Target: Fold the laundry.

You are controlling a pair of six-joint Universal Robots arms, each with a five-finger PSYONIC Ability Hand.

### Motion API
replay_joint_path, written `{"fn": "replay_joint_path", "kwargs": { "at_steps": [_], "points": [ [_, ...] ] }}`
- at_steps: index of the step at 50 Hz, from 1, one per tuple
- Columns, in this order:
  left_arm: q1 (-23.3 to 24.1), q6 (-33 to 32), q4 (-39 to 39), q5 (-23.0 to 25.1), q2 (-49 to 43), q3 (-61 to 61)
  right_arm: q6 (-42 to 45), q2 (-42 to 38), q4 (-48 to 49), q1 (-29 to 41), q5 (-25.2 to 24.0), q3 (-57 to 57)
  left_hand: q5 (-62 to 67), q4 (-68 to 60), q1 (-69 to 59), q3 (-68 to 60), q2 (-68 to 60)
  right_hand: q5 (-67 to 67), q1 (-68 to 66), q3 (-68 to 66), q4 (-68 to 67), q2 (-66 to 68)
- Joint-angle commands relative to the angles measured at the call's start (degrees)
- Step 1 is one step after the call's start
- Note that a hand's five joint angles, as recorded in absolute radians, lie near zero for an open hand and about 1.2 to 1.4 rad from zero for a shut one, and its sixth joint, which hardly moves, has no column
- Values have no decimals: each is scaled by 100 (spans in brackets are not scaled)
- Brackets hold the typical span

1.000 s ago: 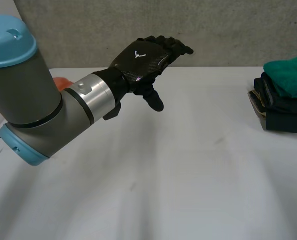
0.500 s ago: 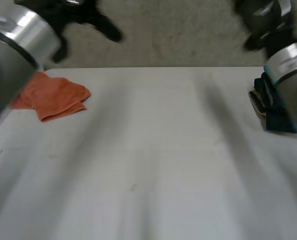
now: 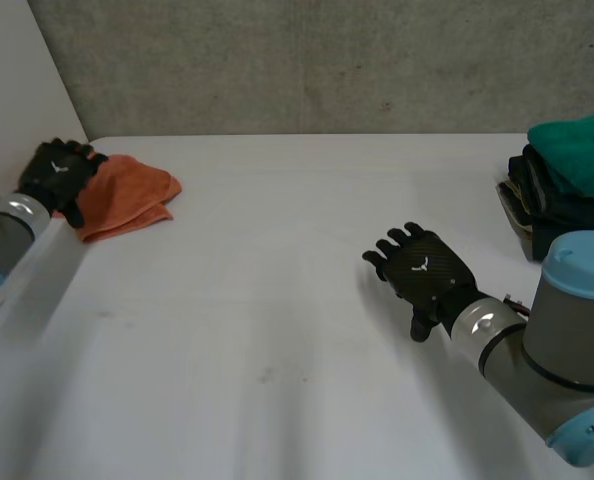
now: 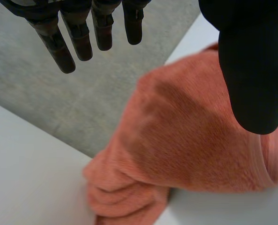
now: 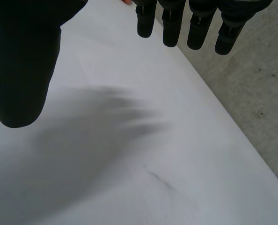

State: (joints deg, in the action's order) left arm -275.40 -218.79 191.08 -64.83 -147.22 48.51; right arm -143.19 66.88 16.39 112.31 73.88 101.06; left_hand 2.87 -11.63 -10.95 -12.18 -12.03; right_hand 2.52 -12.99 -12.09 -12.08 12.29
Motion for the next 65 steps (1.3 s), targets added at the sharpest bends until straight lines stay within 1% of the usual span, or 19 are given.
{"fn": "replay_joint_path", "kwargs": {
  "at_steps": [1, 9, 11, 13, 18, 19, 26, 29, 36, 38, 40, 45, 48, 49, 50, 53, 58, 61, 65],
  "points": [
    [-23, 82, 149, 163, -992, -948, -16, 9, 136, -34, -5, 186, 104, -228, -296, -173, -189, -252, 299, 209, 208, -229],
    [12, 82, 298, 163, -1414, -1344, -16, 9, 136, -34, -5, 178, 525, -649, -716, -594, -609, -252, 299, 209, 208, -229],
    [30, 82, 395, 128, -1519, -1520, -16, 9, 136, -25, -5, 178, 1027, -1151, -1218, -1096, -1111, -252, 299, 209, 208, -229],
    [30, 82, 430, 128, -1563, -1625, -16, 9, 136, -25, -5, 178, 1766, -1890, -1957, -1835, -1850, -252, 299, 209, 208, -229],
    [56, 108, 491, 76, -1616, -1845, -16, 9, 136, -17, -5, 178, 5495, -5619, -5686, -5564, -5579, -252, 299, 209, 208, -229],
    [65, 117, 535, 41, -1608, -1845, -16, 9, 136, -16, -5, 178, 5720, -5845, -5912, -5790, -5805, -252, 299, 209, 208, -229],
    [153, 152, 1106, -487, -1599, -1793, -25, 0, 136, -8, -14, 186, 5033, -5158, -5225, -5103, -5118, -252, 299, 209, 208, -229],
    [153, 152, 1133, -514, -1599, -1793, -25, 0, 136, -16, -14, 186, 4580, -4704, -4772, -4649, -4664, -252, 299, 209, 208, -229],
    [144, 144, 1133, -478, -1608, -1775, -25, 0, 136, -25, -22, 186, 4463, -4587, -4654, -4532, -4547, -252, 299, 209, 208, -229],
    [153, 144, 1142, -478, -1608, -1766, -25, 0, 136, -25, -22, 186, 3709, -3834, -3901, -3779, -3794, -252, 299, 209, 208, -229],
    [153, 152, 1133, -478, -1599, -1723, -25, 0, 136, -25, -22, 186, 2114, -2238, -2306, -2183, -2198, -252, 299, 209, 208, -229],
    [162, 144, 1142, -478, -1546, -1617, -25, 0, 136, -25, -22, 186, 1517, -1642, -1709, -1587, -1602, -252, 299, 209, 208, -229],
    [153, 152, 1142, -470, -1555, -1617, -25, 0, 136, -25, -22, 178, 2069, -2193, -2261, -2139, -2154, -252, 299, 209, 208, -229],
    [153, 153, 1142, -470, -1555, -1617, -25, 0, 136, -25, -22, 178, 2755, -2880, -2947, -2825, -2840, -252, 299, 209, 208, -229],
    [144, 153, 1142, -461, -1555, -1617, -25, 0, 136, -25, -22, 178, 4444, -4568, -4636, -4513, -4529, -252, 299, 209, 208, -229],
    [162, 153, 1142, -452, -1555, -1599, -16, 0, 136, -25, -22, 178, 6708, -6832, -6900, -6777, -6792, -252, 299, 209, 208, -229],
    [328, 275, 1142, -531, -1363, -1293, -16, 0, 136, -25, -22, 178, 6713, -6837, -6905, -6782, -6797, -252, 299, 209, 208, -229],
    [460, 521, 1142, -584, -862, -933, -16, 0, 145, -25, -22, 169, 6713, -6837, -6905, -6782, -6797, -252, 299, 209, 208, -229],
    [768, 1223, 1203, -672, 210, -28, -16, 0, 233, -43, -14, 169, 6713, -6837, -6905, -6782, -6797, -252, 299, 209, 208, -229]
  ]
}}
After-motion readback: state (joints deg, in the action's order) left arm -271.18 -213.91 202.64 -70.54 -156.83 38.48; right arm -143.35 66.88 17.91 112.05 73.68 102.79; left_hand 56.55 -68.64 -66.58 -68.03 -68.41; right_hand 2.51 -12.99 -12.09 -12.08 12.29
